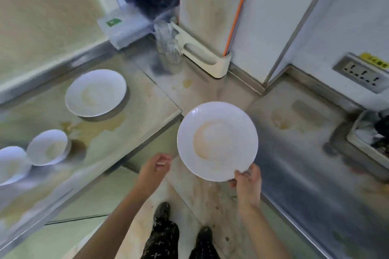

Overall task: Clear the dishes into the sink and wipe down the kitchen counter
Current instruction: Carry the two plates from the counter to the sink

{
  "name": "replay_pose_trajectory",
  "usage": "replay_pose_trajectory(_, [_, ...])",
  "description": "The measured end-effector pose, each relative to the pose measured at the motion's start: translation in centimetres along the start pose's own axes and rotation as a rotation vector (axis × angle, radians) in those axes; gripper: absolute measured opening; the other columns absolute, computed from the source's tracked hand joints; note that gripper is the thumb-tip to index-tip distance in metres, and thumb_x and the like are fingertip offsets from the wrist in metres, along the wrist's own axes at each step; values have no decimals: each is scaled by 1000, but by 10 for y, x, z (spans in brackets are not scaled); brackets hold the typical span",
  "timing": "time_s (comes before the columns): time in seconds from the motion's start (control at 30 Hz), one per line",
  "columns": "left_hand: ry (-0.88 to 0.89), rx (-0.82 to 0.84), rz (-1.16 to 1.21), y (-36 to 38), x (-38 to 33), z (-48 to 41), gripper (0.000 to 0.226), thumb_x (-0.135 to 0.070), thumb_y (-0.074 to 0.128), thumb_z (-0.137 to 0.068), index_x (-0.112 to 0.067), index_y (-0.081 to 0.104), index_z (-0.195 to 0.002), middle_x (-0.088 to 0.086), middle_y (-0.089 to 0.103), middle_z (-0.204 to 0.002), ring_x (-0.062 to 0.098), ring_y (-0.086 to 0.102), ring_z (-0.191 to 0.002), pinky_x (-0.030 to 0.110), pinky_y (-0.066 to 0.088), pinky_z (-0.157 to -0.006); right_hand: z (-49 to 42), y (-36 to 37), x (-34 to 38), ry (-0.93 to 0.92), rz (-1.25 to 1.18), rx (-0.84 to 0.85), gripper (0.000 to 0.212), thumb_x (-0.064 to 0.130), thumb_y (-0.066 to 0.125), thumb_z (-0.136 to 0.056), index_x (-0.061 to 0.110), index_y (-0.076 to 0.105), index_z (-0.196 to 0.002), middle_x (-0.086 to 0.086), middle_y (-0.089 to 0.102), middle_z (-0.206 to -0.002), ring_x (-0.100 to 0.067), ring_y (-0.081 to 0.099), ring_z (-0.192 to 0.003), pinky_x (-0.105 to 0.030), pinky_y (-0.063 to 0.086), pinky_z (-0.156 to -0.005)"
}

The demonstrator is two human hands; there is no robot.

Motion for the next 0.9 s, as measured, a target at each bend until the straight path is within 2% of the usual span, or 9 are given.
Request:
replay_pose_trajectory(0.1, [-68, -107, 92, -54, 17, -16, 8, -17, 59, -81, -23, 60, -86, 3, 65, -90, 21, 61, -82, 25, 46, -69, 5, 59, 8, 7, 36, 88, 45, -9, 46, -89, 4, 38, -131, -1, 58, -95, -14, 52, -63, -21, 45, -48])
replay_pose_trajectory(0.23, [-141, -254, 201, -129, 39, -59, 11, -6, 57, -87, -12, 59, -95, 7, 64, -93, 21, 62, -80, 18, 45, -63, 4, 142, 16, 51, 33, 155, 49, -11, 44, -89, 5, 36, -135, -5, 57, -96, -15, 52, -65, -13, 44, -42])
replay_pose_trajectory(0.33, [-236, -308, 269, -174, 54, -98, 22, -7, 54, -89, -3, 52, -111, 13, 60, -100, 17, 60, -70, 16, 43, -52, 0, 196, 21, 75, 44, 133, 48, -9, 44, -89, 4, 36, -134, -1, 57, -83, -17, 50, -58, -14, 43, -41])
replay_pose_trajectory(0.43, [-292, -331, 348, -200, 67, -133, 31, -11, 55, -90, -4, 42, -117, 11, 60, -92, 17, 59, -62, 16, 42, -46, -4, 237, 25, 111, 14, 83, 41, -10, 43, -87, 0, 41, -126, -9, 58, -81, -19, 50, -56, -13, 43, -39])
replay_pose_trajectory(0.6, [-431, -421, 546, -223, 80, -169, 14, -17, 51, -93, -15, 40, -100, 4, 50, -74, 17, 53, -62, 25, 44, -58, -8, 277, 30, 156, -77, -12, 33, -14, 43, -87, 0, 44, -117, -19, 55, -99, -17, 54, -57, -12, 44, -38])
replay_pose_trajectory(0.63, [-465, -427, 585, -225, 81, -174, 10, -15, 49, -93, -12, 43, -100, 5, 49, -71, 17, 52, -60, 24, 44, -54, -9, 281, 30, 158, -87, -21, 34, -14, 43, -87, 0, 44, -118, -19, 55, -101, -19, 53, -60, -13, 45, -39])
replay_pose_trajectory(0.7, [-521, -475, 630, -228, 85, -183, 25, -12, 52, -91, 1, 43, -110, 9, 52, -68, 18, 53, -57, 20, 47, -43, -10, 286, 28, 158, -91, -42, 33, -13, 44, -87, 0, 45, -117, -18, 56, -101, -22, 53, -63, -14, 46, -40])
replay_pose_trajectory(0.77, [-550, -488, 686, -229, 85, -188, 34, -10, 54, -90, 7, 41, -116, 17, 57, -76, 19, 55, -58, 17, 50, -41, -10, 288, 26, 163, -101, -61, 33, -12, 45, -87, 2, 46, -117, -16, 57, -98, -22, 54, -64, -15, 47, -41])
replay_pose_trajectory(0.9, [-569, -464, 713, -231, 88, -195, 30, 1, 49, -89, 12, 46, -117, 24, 60, -91, 21, 60, -63, 19, 51, -41, -9, 288, 21, 182, -128, -84, 33, -9, 47, -89, 5, 44, -118, -10, 56, -86, -20, 53, -63, -21, 47, -49])
Point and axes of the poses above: each hand's wrist, its own z-axis away from the middle knuckle, its own y-axis out of the palm, x = y × z, the point moved 3 cm from there along -z, towards the middle knuckle
